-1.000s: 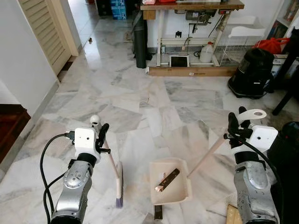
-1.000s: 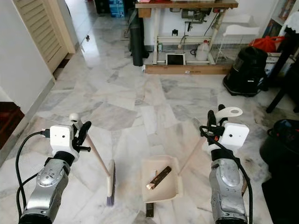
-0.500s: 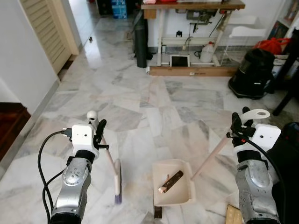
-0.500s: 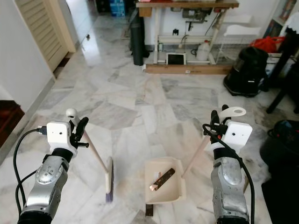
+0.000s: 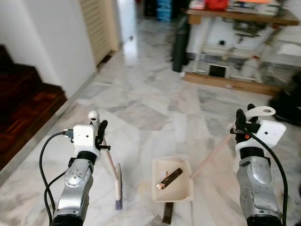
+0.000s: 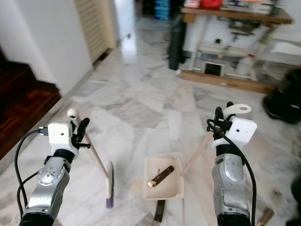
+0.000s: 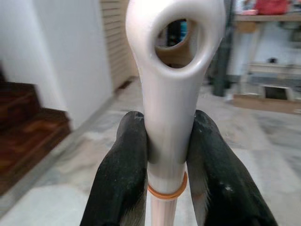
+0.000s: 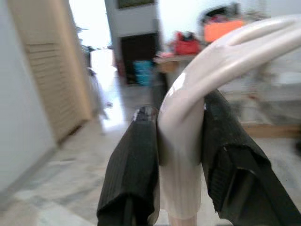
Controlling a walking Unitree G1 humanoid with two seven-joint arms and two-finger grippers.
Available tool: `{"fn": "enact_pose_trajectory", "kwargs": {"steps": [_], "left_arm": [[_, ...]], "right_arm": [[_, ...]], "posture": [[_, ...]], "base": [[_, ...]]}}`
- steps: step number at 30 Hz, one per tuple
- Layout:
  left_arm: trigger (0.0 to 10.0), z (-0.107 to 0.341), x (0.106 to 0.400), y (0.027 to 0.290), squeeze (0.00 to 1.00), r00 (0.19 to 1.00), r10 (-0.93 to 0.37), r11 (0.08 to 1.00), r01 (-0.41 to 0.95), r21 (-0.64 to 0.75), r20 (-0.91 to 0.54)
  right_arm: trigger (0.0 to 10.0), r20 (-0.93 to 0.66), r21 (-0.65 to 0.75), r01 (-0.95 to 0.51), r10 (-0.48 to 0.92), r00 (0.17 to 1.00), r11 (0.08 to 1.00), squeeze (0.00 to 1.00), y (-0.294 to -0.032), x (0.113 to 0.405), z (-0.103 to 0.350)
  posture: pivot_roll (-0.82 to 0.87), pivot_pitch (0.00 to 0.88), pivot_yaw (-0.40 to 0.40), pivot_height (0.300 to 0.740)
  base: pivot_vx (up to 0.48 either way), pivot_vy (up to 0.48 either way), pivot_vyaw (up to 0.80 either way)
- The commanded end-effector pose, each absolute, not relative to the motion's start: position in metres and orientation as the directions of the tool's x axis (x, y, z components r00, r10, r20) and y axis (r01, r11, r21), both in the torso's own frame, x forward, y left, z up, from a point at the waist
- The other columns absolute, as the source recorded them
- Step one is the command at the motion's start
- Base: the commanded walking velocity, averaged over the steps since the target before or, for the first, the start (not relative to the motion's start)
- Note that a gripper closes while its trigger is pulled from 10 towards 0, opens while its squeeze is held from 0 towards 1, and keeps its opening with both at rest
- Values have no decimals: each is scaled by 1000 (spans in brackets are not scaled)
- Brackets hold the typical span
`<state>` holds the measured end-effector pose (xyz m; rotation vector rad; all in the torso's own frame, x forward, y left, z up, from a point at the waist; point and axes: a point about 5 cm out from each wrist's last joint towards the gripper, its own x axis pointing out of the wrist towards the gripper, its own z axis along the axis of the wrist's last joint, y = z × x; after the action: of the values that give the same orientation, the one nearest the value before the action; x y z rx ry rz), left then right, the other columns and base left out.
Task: Sweep floor
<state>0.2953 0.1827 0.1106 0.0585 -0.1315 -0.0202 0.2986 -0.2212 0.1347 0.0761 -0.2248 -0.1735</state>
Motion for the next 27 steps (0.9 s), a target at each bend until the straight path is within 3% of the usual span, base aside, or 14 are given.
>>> {"fn": "enact_pose_trajectory", "kwargs": {"steps": [1, 27], "left_arm": [[10000, 120, 297, 179, 0, 985, -36, 997, 23, 80, 170], [10000, 124, 298, 181, 0, 986, -7, 997, -7, 82, 169]], "right_arm": [[10000, 253, 106, 183, -204, 946, 977, 0, -228, 300, 145], [10000, 248, 113, 189, -212, 945, 975, 0, -231, 303, 147]], "posture": [[-20, 0, 9, 740], [-9, 0, 6, 740]], "base": [[0, 0, 800], [0, 0, 800]]}}
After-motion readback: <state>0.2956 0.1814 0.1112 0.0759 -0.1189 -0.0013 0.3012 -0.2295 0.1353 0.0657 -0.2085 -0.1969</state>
